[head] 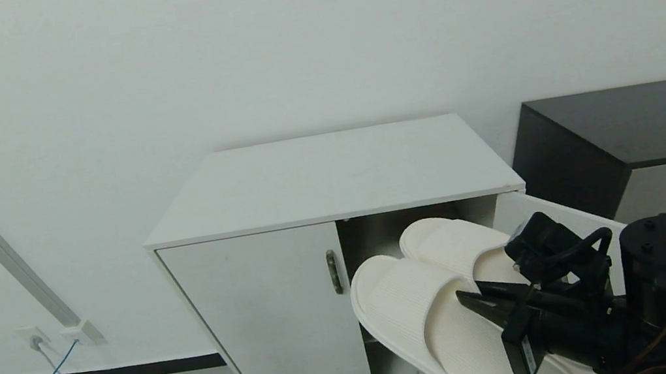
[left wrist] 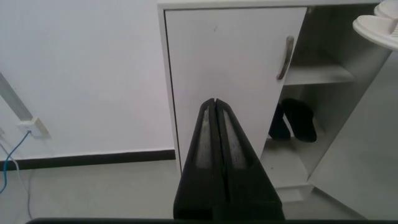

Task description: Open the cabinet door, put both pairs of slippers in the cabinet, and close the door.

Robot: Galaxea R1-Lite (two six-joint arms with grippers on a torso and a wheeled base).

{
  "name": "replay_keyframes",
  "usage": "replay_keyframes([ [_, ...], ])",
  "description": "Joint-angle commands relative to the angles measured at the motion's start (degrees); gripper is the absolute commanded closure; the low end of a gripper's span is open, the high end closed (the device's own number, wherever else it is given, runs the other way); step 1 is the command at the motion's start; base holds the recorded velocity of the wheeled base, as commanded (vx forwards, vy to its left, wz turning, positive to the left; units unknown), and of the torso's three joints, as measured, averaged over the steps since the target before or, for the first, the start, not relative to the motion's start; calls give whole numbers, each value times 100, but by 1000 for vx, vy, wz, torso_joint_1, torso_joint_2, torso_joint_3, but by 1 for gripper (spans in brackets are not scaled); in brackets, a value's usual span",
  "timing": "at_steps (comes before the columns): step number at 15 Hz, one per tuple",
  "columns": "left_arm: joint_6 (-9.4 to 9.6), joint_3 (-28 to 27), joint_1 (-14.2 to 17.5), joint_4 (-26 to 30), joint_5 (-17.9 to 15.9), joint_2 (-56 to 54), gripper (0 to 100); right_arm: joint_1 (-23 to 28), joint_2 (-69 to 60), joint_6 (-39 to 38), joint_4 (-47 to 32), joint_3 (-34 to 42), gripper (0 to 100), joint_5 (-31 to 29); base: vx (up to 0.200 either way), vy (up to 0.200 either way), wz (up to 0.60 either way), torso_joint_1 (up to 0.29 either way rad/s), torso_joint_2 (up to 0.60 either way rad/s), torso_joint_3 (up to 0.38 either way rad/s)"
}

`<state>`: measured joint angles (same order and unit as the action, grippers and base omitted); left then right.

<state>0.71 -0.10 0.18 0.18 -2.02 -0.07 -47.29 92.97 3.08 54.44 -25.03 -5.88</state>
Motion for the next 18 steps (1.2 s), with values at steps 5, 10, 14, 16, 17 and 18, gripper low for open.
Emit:
replay_keyframes([
  [5, 0, 1, -1, -1, 0, 7, 100, -9, 37, 8, 40, 33, 100, -1, 0, 0, 0, -203, 519, 320],
  [10, 0, 1, -1, -1, 0, 7, 100, -17, 46, 8, 40, 51, 100, 8, 0, 0, 0, -166, 488, 331],
  [14, 0, 1, -1, -1, 0, 7, 100, -17, 46, 17, 40, 68, 100, 16, 0, 0, 0, -128, 467, 328],
  [16, 0, 1, -1, -1, 0, 7, 100, -17, 46, 17, 40, 77, 100, 16, 0, 0, 0, -110, 464, 356],
  [17, 0, 1, -1, -1, 0, 7, 100, -17, 46, 17, 40, 86, 100, 16, 0, 0, 0, -90, 471, 373],
  [18, 0, 1, -1, -1, 0, 7, 100, -17, 46, 8, 40, 103, 100, 16, 0, 0, 0, -76, 452, 373],
])
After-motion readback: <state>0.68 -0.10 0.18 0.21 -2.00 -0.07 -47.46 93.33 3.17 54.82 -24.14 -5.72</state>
